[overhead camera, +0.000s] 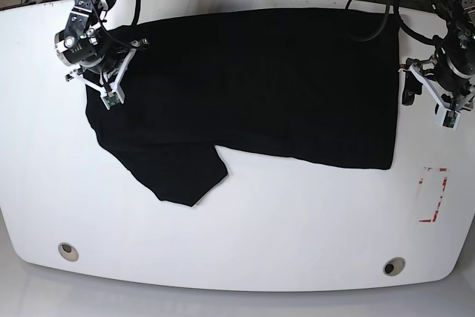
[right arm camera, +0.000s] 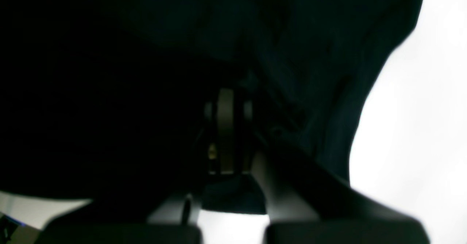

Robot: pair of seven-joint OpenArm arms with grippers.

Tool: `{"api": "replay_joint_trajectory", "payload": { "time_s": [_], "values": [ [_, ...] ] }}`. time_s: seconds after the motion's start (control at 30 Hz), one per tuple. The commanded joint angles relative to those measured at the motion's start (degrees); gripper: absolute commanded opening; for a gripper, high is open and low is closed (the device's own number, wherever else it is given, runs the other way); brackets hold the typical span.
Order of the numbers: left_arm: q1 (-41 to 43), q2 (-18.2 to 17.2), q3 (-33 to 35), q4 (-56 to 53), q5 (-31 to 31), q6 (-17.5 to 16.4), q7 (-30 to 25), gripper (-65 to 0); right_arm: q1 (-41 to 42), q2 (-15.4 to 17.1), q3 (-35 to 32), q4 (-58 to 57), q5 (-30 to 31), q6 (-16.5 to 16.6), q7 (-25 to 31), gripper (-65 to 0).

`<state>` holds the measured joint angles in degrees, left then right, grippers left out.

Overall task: Layout the t-shirt on the table in an organized manner, then fold the t-shirt properly
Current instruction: 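Move the right gripper along the t-shirt edge toward its corner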

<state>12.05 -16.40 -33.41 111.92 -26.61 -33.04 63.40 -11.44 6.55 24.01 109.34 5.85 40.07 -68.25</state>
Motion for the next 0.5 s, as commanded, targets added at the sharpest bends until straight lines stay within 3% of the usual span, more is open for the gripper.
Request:
{"api": "replay_joint_trajectory", "payload": {
  "time_s": [0.0, 0.47],
  "values": [
    [-0.5, -0.9, -0.3, 0.8, -0.3, 0.1, -1.2, -21.7, -0.1, 0.7, 0.2, 3.3, 0.3, -0.1, 0.7, -65.0],
    [-0.4, -0.9, -0.3, 0.8, -0.3, 0.1, -1.2, -21.7, -1.2, 0.3, 3.3, 6.7, 0.4, -0.1, 0.9, -65.0]
  ]
}}
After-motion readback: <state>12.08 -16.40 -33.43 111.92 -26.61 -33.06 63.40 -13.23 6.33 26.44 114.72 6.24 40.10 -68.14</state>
